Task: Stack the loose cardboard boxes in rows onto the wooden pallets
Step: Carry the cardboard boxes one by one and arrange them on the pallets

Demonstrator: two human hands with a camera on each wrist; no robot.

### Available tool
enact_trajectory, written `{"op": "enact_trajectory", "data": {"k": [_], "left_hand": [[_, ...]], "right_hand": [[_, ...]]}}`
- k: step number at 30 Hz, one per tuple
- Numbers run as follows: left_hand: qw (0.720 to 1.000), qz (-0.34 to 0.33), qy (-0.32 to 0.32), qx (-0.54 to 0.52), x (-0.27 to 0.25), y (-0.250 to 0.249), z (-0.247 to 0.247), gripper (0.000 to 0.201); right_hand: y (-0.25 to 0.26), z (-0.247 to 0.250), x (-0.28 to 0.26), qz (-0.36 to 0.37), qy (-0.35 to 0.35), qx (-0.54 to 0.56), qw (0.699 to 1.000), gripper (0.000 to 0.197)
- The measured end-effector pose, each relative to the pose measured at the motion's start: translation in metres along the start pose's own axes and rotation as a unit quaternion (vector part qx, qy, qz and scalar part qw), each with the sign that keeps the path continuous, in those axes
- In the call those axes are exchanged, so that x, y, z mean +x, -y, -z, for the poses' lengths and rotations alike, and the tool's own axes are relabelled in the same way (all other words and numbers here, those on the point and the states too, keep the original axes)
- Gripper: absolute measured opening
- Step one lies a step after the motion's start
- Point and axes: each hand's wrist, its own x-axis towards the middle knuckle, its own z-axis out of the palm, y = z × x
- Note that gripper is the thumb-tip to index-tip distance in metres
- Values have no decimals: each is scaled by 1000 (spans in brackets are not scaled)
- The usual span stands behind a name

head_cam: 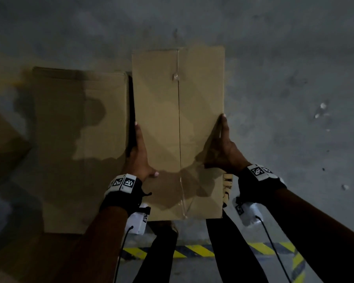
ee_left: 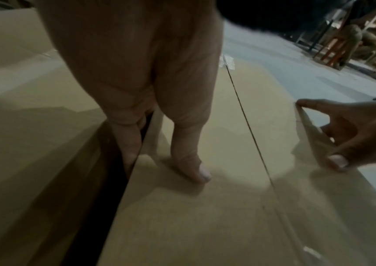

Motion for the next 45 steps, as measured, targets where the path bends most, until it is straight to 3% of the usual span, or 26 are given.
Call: {"op": "enact_trajectory", "data": {"k": [6, 16, 23, 29, 38, 41, 45], "left_hand": [[999, -21, -5, -41, -30, -10, 21, 163], [992, -46, -48, -110, -127, -96, 112, 155], [987, -90, -63, -115, -253, -170, 189, 146], [968, -209, -51, -133, -356, -215, 231, 159], [956, -291, 20, -39, -453, -299, 232, 158], [949, -310, 50, 38, -466, -339, 214, 157], [919, -357, 123, 115, -479, -390, 174, 153]], "right_hand": [[32, 13, -25, -36, -1, 30, 999, 148], [145, 112, -114, 5, -66, -14, 998, 143], [245, 176, -252, 32, -128, -7, 991, 142], [303, 220, -401, 34, -226, 18, 973, 138], [281, 238, -540, -27, -328, 123, 936, 139], [255, 246, -567, -56, -356, 175, 916, 132], [213, 254, -606, -89, -406, 243, 876, 121]]}}
